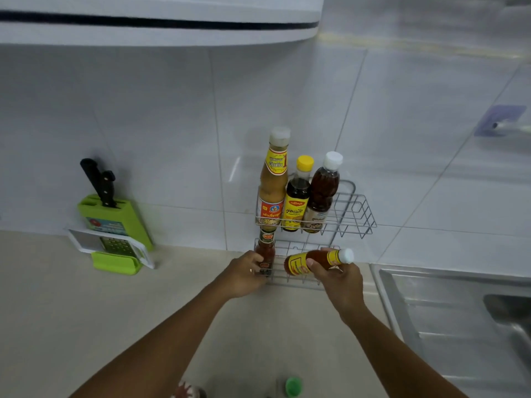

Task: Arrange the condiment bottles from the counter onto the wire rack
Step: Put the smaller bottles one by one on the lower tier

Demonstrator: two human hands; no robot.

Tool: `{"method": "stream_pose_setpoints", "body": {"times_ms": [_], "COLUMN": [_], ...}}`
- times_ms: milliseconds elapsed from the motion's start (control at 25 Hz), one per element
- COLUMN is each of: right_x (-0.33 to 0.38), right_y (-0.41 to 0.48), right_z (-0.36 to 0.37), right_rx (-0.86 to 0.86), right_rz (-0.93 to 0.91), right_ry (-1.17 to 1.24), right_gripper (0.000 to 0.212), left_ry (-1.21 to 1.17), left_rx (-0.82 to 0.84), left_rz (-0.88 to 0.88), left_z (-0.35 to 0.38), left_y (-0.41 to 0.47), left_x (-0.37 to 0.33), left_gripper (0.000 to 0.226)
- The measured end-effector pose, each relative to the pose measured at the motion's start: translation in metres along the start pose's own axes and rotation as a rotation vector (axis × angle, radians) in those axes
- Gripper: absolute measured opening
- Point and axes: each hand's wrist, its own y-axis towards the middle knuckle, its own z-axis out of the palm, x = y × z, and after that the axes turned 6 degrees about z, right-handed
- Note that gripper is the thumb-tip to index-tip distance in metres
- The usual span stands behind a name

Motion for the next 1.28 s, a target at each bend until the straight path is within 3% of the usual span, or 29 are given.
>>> {"method": "stream_pose_setpoints", "body": {"times_ms": [120,280,560,920,1280], "right_x": [-0.002,-0.002,-0.003,-0.010,-0.015], "right_y": [0.016,0.035,0.062,0.074,0.074], "right_z": [0.011,0.029,0.058,0.070,0.070], "right_rx": [-0.024,0.074,0.201,0.291,0.301], "right_rz": [-0.069,-0.107,-0.137,-0.161,-0.153], "right_ry": [-0.100,-0.221,-0.439,-0.562,-0.612], "right_gripper": [0.043,0.046,0.047,0.052,0.052], "left_ry": [-0.121,-0.248,-0.207,-0.126,-0.101], "left_rx": [-0.159,-0.128,-0.175,-0.250,-0.103], "left_rz": [-0.125,-0.235,-0.091,-0.045,-0.053], "left_z": [0.009,0.027,0.036,0.032,0.024], "left_y": [0.014,0.030,0.039,0.053,0.050], "left_x": [0.013,0.024,0.017,0.025,0.022], "left_gripper": [0.061,0.074,0.068,0.055,0.063]}}
